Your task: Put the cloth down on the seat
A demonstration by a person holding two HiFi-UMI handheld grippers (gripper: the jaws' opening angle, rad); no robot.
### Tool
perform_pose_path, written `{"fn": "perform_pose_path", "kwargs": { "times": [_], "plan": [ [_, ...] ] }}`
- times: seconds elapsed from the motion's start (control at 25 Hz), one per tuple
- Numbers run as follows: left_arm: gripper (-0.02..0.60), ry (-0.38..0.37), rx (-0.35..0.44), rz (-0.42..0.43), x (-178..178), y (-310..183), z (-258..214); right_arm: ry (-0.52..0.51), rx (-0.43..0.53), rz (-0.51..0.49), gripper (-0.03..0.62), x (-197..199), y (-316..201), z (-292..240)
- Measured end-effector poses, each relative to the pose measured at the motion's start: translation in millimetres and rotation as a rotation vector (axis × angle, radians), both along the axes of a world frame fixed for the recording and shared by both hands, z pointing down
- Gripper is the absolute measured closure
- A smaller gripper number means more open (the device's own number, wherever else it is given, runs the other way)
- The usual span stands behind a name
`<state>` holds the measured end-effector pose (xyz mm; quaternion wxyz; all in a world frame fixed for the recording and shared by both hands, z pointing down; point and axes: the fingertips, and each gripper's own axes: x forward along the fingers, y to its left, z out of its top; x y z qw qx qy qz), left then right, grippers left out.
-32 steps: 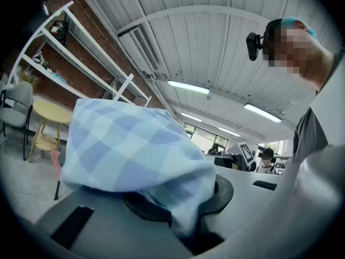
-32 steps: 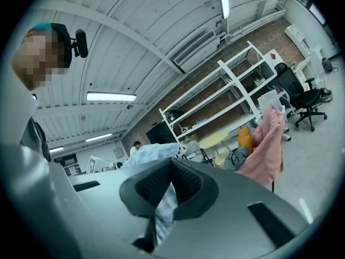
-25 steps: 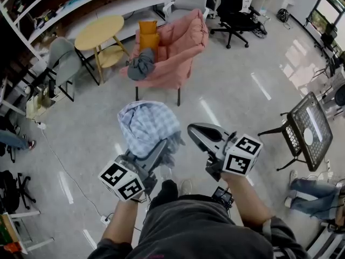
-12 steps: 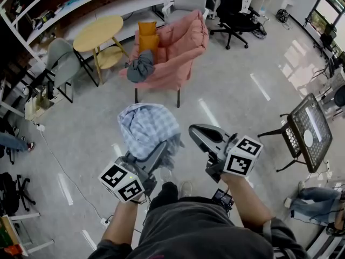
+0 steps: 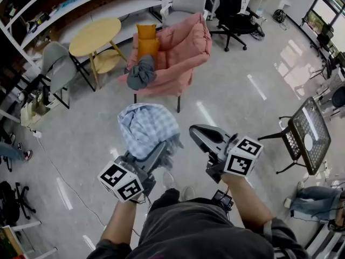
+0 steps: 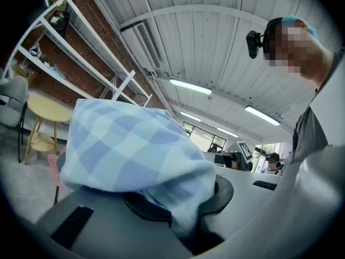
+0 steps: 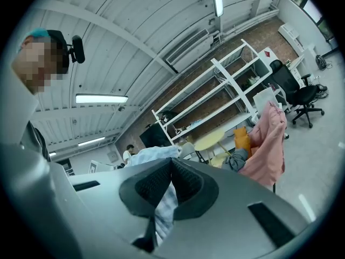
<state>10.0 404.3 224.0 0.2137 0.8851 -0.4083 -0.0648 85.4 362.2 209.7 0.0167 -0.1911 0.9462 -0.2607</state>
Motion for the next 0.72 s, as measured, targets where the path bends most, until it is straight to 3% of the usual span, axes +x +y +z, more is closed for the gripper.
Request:
{"fn": "perform_pose_path", "kwargs": {
  "times": [0.48,0.72],
  "plan": [
    [0.500,0.000,0.022,0.017,-67.3,-78.7,-18.0,0.000,0.006,0.033,0.579,-56.6,-71.9,-15.5],
    [0.500,-0.005,0.024,0.037,-63.1,-98.0,-8.5,-0.014,0.012,0.043,0.579,-59.8,-90.2,-7.5]
  ]
}}
